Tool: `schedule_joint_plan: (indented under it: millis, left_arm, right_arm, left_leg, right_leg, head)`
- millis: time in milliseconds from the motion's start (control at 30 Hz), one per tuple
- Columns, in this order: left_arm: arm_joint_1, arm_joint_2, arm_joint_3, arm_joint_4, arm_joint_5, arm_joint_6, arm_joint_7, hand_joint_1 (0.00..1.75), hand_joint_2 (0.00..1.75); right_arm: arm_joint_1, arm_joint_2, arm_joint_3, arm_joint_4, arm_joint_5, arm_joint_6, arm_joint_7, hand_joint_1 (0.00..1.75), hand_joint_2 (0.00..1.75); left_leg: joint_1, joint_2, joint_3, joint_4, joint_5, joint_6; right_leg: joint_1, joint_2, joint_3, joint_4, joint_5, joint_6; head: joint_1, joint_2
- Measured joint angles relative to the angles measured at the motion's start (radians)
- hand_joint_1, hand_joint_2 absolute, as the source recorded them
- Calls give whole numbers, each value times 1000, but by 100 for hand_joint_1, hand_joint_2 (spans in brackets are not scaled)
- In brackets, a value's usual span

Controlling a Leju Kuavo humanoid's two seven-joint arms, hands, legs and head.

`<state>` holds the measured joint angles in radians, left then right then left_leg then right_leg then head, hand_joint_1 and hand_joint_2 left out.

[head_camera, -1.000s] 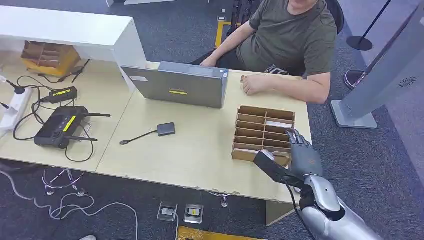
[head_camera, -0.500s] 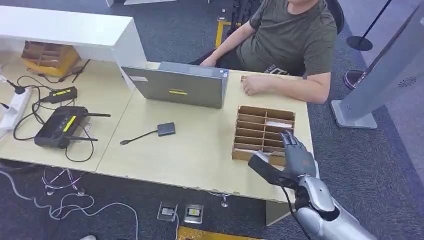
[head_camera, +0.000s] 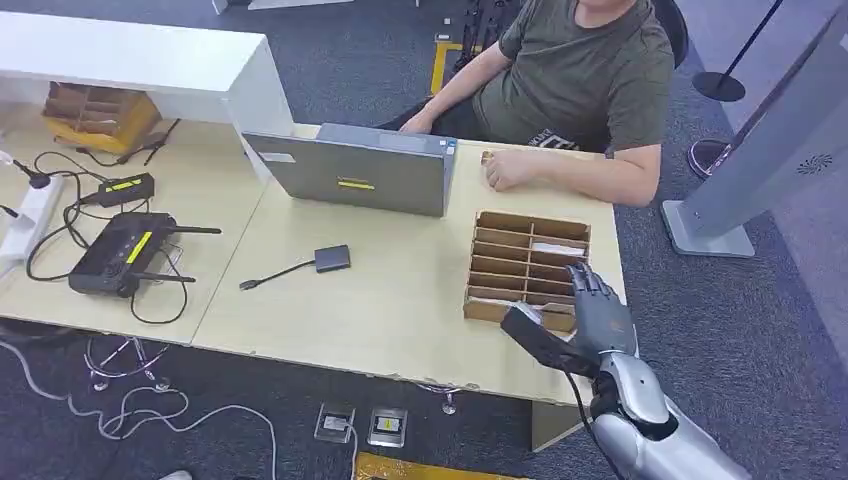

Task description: Pass the card to the sensor for recognition and then transmit it.

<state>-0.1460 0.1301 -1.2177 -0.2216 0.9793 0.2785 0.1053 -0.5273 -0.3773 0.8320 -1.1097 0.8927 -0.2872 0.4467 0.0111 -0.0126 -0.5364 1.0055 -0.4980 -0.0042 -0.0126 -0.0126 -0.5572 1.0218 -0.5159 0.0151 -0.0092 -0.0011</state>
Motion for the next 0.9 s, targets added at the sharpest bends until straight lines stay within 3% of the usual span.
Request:
schedule_joint_plan:
  millis: [367,433,467,500,900]
  left_arm:
    - [0,1,0,0,3,2,0,0,0]
    - [0,2,0,0,3,2,0,0,0]
    - [0,3,0,0,3,2,0,0,0]
    - [0,3,0,0,3,2,0,0,0]
    - [0,3,0,0,9,4,0,0,0]
  right_arm:
    - [-5,6,0,25,3,-6,-1,0,175]
    - [-6,7,0,28,6,-6,-1,9,175]
    - [-7,7,0,30,7,-5,-1,154,175]
    - [-7,8,0,32,8,-5,0,175,175]
    - [-9,14,0,42,19,1,20,175,175]
  left_leg:
    - [0,0,0,0,0,0]
    - [0,0,0,0,0,0]
    - [0,0,0,0,0,0]
    - [0,0,0,0,0,0]
    - [0,0,0,0,0,0]
  right_leg:
    - [0,0,0,0,0,0]
    - [0,0,0,0,0,0]
    - [0,0,0,0,0,0]
    - [0,0,0,0,0,0]
    - [0,0,0,0,0,0]
  head:
    - [0,0]
    - [0,0]
    - [0,0]
    - [0,0]
    - [0,0]
